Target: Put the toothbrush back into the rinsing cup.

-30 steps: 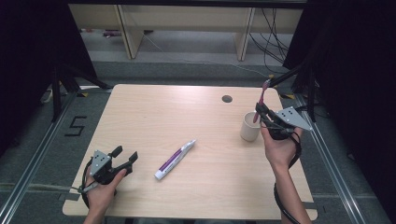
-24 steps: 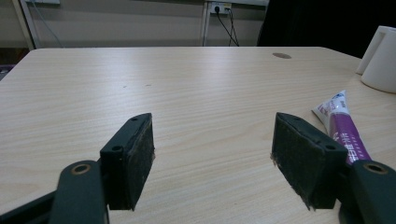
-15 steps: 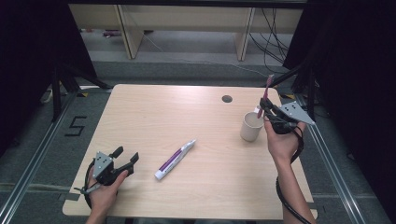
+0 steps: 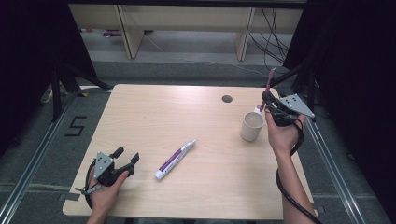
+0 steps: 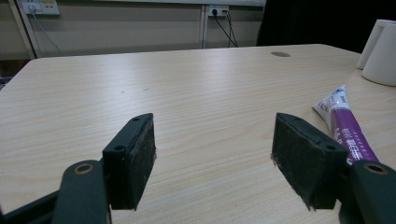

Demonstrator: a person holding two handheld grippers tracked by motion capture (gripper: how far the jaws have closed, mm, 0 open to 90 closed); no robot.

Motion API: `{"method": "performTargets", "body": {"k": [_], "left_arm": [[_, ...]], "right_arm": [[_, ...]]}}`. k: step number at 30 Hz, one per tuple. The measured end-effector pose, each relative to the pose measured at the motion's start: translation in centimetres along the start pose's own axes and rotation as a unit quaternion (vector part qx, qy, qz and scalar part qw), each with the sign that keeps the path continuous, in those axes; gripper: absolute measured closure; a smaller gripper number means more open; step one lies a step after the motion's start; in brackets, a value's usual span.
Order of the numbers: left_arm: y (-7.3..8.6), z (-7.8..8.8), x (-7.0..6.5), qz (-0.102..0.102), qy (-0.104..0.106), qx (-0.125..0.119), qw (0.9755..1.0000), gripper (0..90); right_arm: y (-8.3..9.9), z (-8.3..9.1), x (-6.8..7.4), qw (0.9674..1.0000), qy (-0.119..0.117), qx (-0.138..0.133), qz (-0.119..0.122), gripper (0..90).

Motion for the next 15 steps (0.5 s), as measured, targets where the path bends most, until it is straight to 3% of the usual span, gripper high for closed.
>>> {"method": "performTargets", "body": {"k": [15], "left_arm": [[0.0, 0.0, 0.0, 0.001, -0.001, 0.000, 1.0000, 30.1]], "right_arm": [[1.2, -2.0, -1.0, 0.9998, 0.010, 0.015, 0.005, 83.4]]}}
Point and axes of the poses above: each handheld gripper's, and its own axes: z roughly backward along the jaws, y roughly out of its underside, x roughly to its left, the point moved 7 cm from there along -z, roughly forward along the jaws, and after that the axes turned 15 degrees about -x, right-handed, at the moved point
